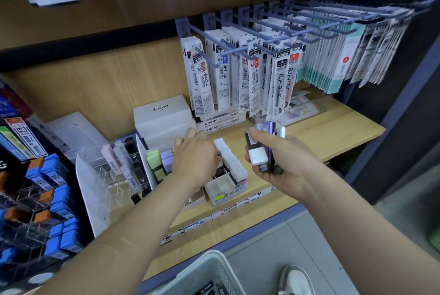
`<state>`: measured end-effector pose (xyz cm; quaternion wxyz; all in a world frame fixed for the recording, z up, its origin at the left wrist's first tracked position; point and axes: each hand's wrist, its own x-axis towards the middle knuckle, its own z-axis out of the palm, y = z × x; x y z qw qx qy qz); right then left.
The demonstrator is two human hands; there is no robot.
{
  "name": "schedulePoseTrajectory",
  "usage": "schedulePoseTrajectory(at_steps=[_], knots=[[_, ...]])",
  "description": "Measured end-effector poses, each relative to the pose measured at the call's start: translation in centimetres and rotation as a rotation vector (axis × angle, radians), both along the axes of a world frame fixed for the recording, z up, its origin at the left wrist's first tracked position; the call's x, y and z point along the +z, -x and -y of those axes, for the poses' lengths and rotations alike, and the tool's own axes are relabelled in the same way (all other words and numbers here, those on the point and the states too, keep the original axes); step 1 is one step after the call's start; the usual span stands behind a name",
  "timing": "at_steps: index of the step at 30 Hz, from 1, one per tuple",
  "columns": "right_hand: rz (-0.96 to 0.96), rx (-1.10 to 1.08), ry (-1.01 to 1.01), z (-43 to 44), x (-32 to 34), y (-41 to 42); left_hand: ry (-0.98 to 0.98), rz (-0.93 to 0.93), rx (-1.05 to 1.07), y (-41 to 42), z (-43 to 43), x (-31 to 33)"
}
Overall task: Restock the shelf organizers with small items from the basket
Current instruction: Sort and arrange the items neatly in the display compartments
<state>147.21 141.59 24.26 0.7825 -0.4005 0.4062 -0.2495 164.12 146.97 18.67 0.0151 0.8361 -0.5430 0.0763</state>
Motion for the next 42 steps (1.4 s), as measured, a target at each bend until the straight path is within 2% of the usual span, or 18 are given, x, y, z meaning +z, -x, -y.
schedulePoseTrajectory(at_steps=[4, 6, 7, 8, 10, 11, 13, 16, 20, 24, 27, 28, 30, 34, 36, 39, 42], knots=[[-0.033, 0.01, 0.018, 0.0, -0.6, -0.3, 0.121, -0.073, 0.061, 0.3, -0.2, 0.4], [-0.024, 0.006, 0.023, -0.1, -0.8, -0.5, 0.216, -0.238, 0.059, 0.8, -0.6, 1.2], [-0.017, -0.003, 0.024, -0.2, -0.8, -0.7, 0.259, -0.441, 0.066, 1.1, -0.9, 1.8], [-0.008, -0.015, 0.023, -0.3, -0.9, -0.9, 0.284, -0.723, 0.078, 1.6, -1.2, 2.5], [0.019, -0.04, 0.015, -0.4, -1.1, -1.3, 0.242, -1.25, 0.087, 2.7, -2.1, 4.0], [0.039, -0.048, 0.007, -0.5, -1.1, -1.4, 0.211, -1.396, 0.078, 3.2, -2.6, 4.4], [0.077, -0.039, -0.006, -0.8, -1.1, -1.6, 0.23, -1.513, 0.058, 4.0, -3.4, 4.7], [0.015, -0.039, 0.039, -1.0, -1.0, -1.7, 0.356, -1.473, 0.067, 4.2, -3.9, 4.4], [-0.071, -0.079, 0.053, -0.4, -0.5, -1.1, 0.472, -1.257, 0.057, 2.6, -4.4, 4.2], [-0.078, 0.038, -0.034, -0.3, -0.1, -0.5, 0.57, -0.737, -0.157, 1.3, -5.0, 3.5], [-0.116, 0.14, 0.018, -0.4, -0.5, -0.6, 0.655, -0.441, -0.388, 0.7, -5.4, 2.8], [-0.123, 0.152, 0.049, -0.4, -0.7, -0.6, 0.665, -0.442, -0.394, 0.6, -5.5, 2.8], [-0.125, 0.154, 0.109, -0.4, -0.8, -0.7, 0.656, -0.627, -0.273, 0.7, -5.4, 3.2], [-0.15, 0.15, 0.25, -0.4, -1.1, -1.0, 0.536, -1.31, 0.025, 0.6, -5.2, 4.9], [-0.166, 0.165, 0.295, -0.6, -1.3, -1.2, 0.566, -1.476, 0.071, 0.5, -5.2, 5.0], [-0.161, 0.106, 0.252, -0.5, -1.2, -1.2, 0.645, -1.376, 0.134, 0.3, -4.7, 4.8], [-0.116, -0.027, 0.141, 0.0, -0.8, -1.0, 0.654, -1.059, 0.145, -0.6, -4.3, 4.4]])
